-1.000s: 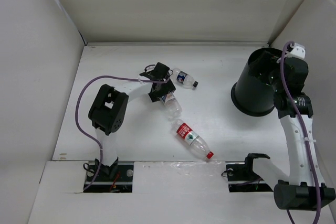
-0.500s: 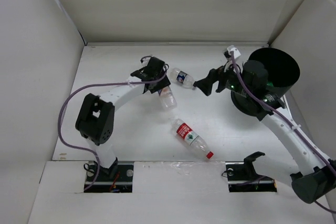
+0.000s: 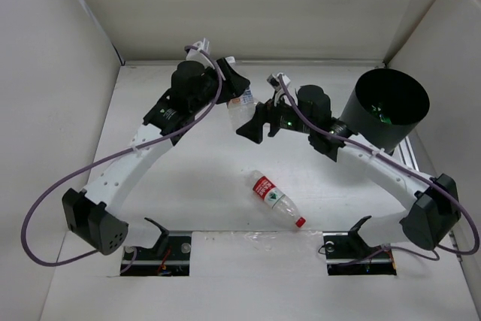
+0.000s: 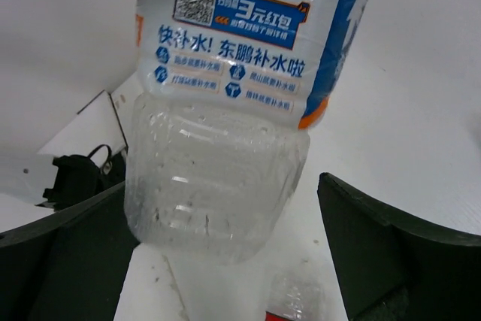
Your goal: Put the plastic bottles in the bin
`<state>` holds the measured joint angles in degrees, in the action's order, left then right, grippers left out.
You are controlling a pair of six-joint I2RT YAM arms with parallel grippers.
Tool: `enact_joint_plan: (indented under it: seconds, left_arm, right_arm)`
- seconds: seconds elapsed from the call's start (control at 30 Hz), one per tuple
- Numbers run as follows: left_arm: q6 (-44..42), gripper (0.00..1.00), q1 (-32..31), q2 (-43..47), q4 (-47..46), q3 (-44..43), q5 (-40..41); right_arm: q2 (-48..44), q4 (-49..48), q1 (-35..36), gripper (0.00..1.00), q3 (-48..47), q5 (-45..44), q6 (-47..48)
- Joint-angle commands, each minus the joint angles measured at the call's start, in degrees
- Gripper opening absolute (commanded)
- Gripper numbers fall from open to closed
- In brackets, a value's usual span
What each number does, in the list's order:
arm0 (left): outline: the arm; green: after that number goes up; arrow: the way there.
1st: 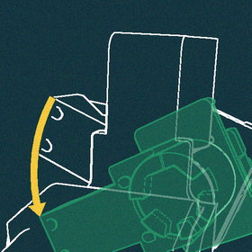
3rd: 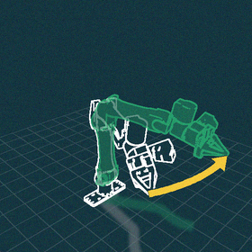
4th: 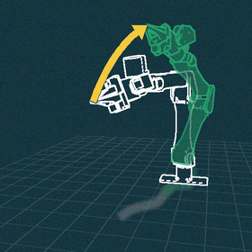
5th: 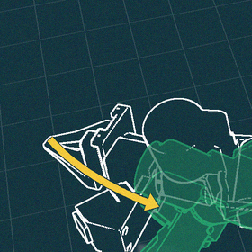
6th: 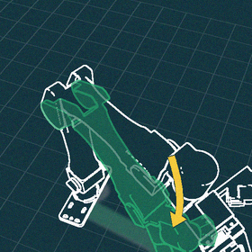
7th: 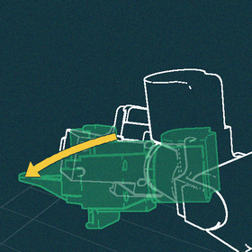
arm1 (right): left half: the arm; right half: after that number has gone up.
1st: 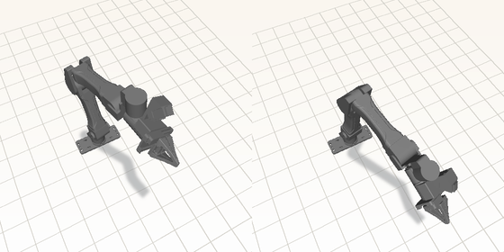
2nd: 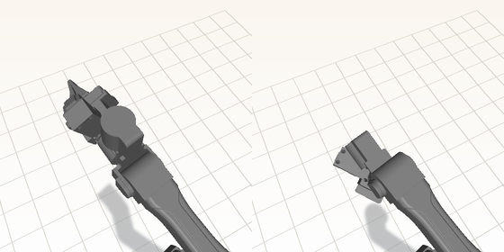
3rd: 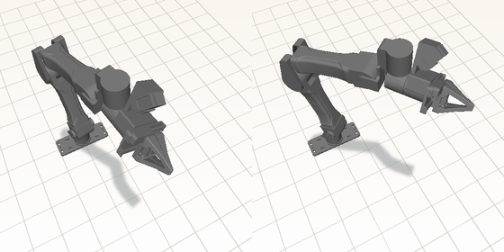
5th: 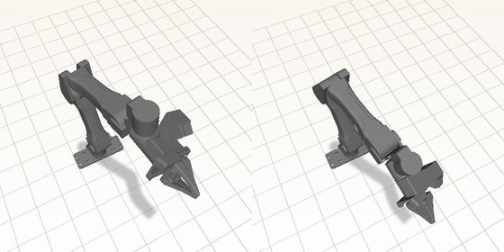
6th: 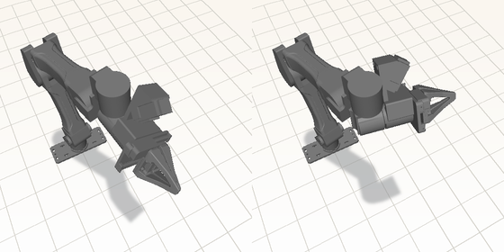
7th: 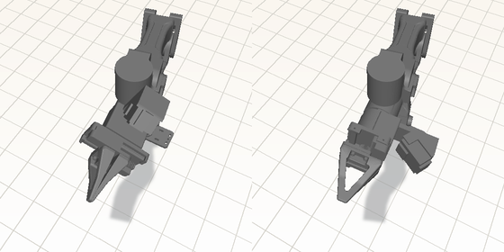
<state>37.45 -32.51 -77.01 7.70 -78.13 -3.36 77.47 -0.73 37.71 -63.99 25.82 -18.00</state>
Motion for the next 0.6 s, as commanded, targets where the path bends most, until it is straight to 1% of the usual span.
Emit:
enact_joint_plan:
  seconds: [0.0, 0.1, 0.23, 0.27, 0.3, 0.33, 0.37, 0.4, 0.43, 0.47, 0.5, 0.57]
  left_arm:
    - [-1.15, 0.0, 0.08, 4.49, -6.81, 1.74, -5.69]
    - [0.08, 0.01, 0.08, 5.21, -8.58, 3.15, -8.85]
    - [0.6, 0.11, 0.08, 5.21, -10.33, 4.56, -11.14]
    - [1.13, 0.16, 0.08, 5.21, -10.34, 4.56, -11.67]
    - [1.13, 0.23, 0.08, 5.21, -10.34, 4.56, -12.46]
    - [1.13, 0.56, 0.08, 5.21, -10.34, 4.56, -12.47]
    - [1.13, 0.79, 0.08, 5.21, -10.34, 4.56, -12.47]
    - [0.35, 1.0, 0.08, 4.34, -7.47, 2.3, -11.94]
    - [-0.27, 1.0, 0.08, 3.54, -6.05, 1.15, -9.76]
    - [-0.27, 1.0, 0.08, 3.54, -4.82, 0.09, -9.74]
    - [-1.06, 1.0, 0.08, 3.54, -3.67, -0.88, -6.61]
    - [-1.07, 1.0, 0.08, 3.01, -1.83, -3.16, -2.55]
  right_arm:
    - [1.35, -8.13, 1.22, 1.0, -4.04, -2.01, -2.56]
    - [3.12, -13.49, 1.75, 1.0, -4.04, 0.98, -5.2]
    - [4.53, -17.45, 2.28, 1.0, -4.57, 0.2, -5.91]
    - [5.14, -18.07, 2.28, 0.9, -5.18, -0.42, -6.6]
    - [5.15, -18.08, 2.28, 0.79, -5.88, -0.42, -6.61]
    - [5.67, -18.08, 2.28, 0.67, -5.89, -0.42, -6.61]
    - [5.67, -18.08, 2.28, 0.2, -6.58, -0.42, -6.09]
    - [5.67, -16.16, 0.71, 0.07, -6.59, -2.16, -6.08]
    - [4.8, -14.84, -0.35, 0.0, -6.59, -2.96, -5.56]
    - [4.01, -13.69, -1.67, 0.0, -6.59, -3.58, -5.56]
    - [3.05, -12.38, -2.98, 0.0, -6.59, -5.85, -5.03]
    - [-0.46, -7.37, -8.08, 0.0, -5.1, -8.32, -3.72]
